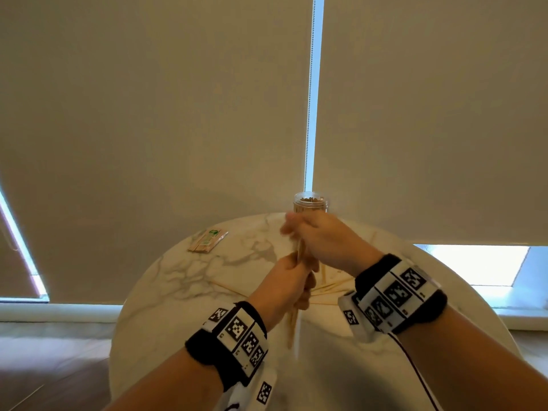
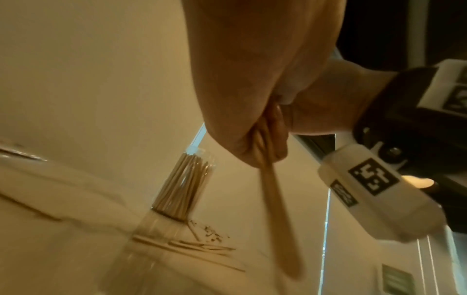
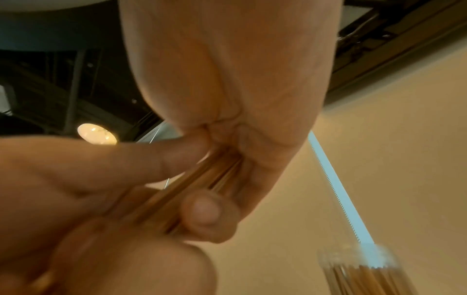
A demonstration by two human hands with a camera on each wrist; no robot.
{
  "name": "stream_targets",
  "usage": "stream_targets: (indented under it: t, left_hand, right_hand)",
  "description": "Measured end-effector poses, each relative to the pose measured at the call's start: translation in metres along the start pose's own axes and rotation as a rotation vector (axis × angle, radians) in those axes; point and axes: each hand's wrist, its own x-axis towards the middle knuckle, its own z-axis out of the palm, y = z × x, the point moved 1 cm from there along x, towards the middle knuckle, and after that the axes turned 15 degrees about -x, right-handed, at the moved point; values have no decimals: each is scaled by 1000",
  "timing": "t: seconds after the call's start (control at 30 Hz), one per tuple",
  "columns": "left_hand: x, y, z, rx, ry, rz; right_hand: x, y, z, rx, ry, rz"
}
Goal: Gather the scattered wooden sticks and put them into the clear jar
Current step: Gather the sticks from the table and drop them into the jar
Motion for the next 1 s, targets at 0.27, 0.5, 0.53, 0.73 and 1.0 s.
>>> stream_targets:
  t: [0.27, 0.5, 0.53, 0.73, 1.0]
  left_hand:
    - [-3, 26, -7, -509, 115, 44]
    - [-7, 35, 5, -729, 77, 114]
    - [-8, 35, 7, -722, 78, 118]
    - [-15, 38, 6, -697, 53, 79]
    - [-15, 38, 3, -714, 68, -39]
  right_hand:
    - [-43, 9, 5, -11, -118, 78]
    - [-83, -5, 42, 72, -230, 209]
    - [-83, -5, 43, 72, -189, 230]
    - [-85, -1, 49, 46, -155, 141]
    - [-87, 5, 53, 167, -180, 118]
